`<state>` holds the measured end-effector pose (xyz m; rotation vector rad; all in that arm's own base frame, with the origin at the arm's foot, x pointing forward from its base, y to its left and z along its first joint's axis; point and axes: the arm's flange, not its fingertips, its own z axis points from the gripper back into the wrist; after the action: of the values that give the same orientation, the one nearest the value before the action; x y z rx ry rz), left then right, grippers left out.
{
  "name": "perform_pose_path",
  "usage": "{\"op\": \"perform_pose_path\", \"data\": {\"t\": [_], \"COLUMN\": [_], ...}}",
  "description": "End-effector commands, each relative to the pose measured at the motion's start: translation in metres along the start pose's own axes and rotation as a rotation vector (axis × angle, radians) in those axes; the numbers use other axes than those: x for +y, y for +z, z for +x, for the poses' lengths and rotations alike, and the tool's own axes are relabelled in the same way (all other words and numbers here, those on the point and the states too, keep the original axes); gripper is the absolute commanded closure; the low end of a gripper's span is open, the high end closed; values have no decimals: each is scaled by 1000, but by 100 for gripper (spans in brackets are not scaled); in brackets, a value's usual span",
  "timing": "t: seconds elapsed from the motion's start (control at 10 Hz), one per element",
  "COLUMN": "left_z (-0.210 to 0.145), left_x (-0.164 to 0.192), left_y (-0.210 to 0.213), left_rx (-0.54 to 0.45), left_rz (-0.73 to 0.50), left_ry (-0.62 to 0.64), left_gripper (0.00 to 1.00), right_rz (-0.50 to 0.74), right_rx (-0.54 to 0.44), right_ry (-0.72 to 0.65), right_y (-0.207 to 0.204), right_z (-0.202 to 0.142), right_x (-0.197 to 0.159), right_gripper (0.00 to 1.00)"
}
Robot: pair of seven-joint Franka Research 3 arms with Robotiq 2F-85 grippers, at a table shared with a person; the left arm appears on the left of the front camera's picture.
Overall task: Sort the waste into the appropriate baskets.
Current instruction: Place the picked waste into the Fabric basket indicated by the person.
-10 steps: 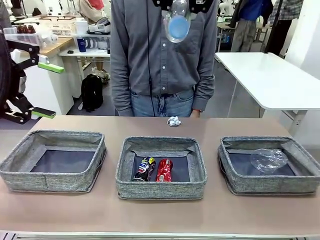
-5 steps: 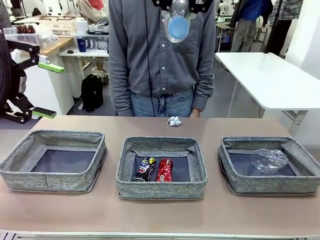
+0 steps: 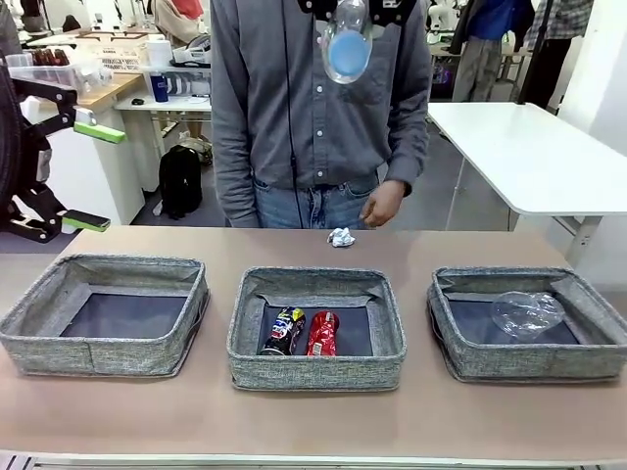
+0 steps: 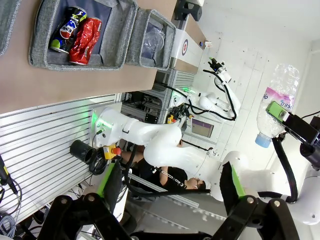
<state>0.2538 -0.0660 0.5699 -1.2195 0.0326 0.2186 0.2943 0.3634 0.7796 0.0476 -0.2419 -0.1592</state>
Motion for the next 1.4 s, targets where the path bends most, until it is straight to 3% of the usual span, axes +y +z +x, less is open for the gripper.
{"op": "perform_pose_path", "data": {"t": [0.0, 1.1, 1.2, 1.3], "left_z": [-2, -2, -2, -2], "left_x": [2, 2, 2, 2], "left_y": [-3, -3, -3, -3], "left_rx": [5, 5, 5, 5], "left_rz": [-23, -23, -23, -23], "left_ry": [-20, -20, -20, -20], "left_gripper": [0, 0, 0, 0], "right_rz": [-7, -7, 0, -34], "right_rx": [-15, -15, 0, 58], "right_ry": [-5, -5, 0, 92], "right_y": [1, 1, 0, -17], "right_z": [-2, -2, 0, 11], "right_x": [-2, -2, 0, -19], "right_gripper": [78, 78, 78, 78]}}
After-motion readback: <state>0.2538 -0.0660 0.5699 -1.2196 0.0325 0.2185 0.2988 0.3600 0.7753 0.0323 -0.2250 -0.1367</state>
